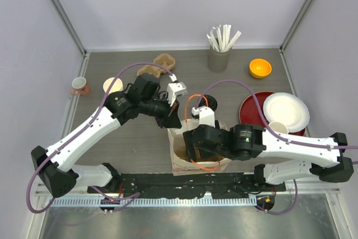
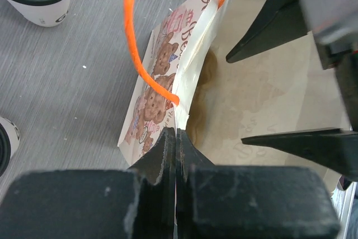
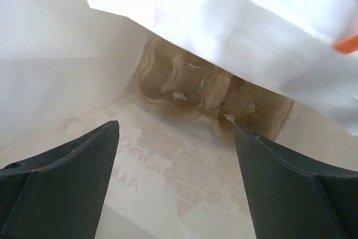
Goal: Pack the takeout coffee
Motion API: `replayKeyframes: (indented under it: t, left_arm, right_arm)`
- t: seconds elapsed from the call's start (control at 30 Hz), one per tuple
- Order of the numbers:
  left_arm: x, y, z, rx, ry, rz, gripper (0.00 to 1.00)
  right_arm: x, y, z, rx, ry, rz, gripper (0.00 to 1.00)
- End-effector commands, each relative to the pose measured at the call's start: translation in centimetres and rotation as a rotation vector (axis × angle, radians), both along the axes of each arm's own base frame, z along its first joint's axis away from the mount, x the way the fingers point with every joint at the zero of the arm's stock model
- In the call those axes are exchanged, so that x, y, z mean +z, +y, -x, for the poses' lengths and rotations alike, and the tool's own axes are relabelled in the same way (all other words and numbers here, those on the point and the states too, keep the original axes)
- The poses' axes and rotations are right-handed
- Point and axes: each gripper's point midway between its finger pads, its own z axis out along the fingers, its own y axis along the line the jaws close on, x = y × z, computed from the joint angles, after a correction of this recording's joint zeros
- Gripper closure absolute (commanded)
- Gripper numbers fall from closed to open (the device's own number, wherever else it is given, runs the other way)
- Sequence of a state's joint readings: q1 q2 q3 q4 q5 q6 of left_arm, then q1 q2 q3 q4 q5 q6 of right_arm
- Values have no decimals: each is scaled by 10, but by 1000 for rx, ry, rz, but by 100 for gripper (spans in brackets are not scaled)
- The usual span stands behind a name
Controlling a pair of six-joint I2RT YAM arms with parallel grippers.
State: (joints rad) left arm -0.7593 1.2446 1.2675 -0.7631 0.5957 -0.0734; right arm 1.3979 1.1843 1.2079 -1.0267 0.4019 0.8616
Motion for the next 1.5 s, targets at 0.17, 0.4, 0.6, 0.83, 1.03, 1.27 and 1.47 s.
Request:
replayKeyframes:
  t: [0.17, 0.4, 0.6, 0.83, 1.03, 1.27, 1.47]
  left_arm:
    - [-5, 3, 1, -16, 8, -42, 100]
    - [-4, -1, -5, 6, 4, -31, 100]
    - [-4, 0, -4, 4, 4, -38, 100]
    - [-2, 7, 1, -8, -16, -45, 100]
    - [4, 5, -1, -28, -40, -39, 100]
    - [-1, 9, 5, -50, -40, -46, 100]
    - [1, 7, 5, -64, -42, -34, 100]
  right_arm:
    - [85, 7, -10, 26, -131, -243, 10]
    - [135, -11, -7, 32, -174, -440, 9]
    - [211, -18, -3, 85, -274, -705, 9]
    - [277, -34, -22, 26, -451, -812, 0]
    - [283, -77, -65, -266, -578, -692, 0]
    - [290, -97, -87, -429, -661, -527, 0]
    - [274, -84, -127, -430, -631, -281, 0]
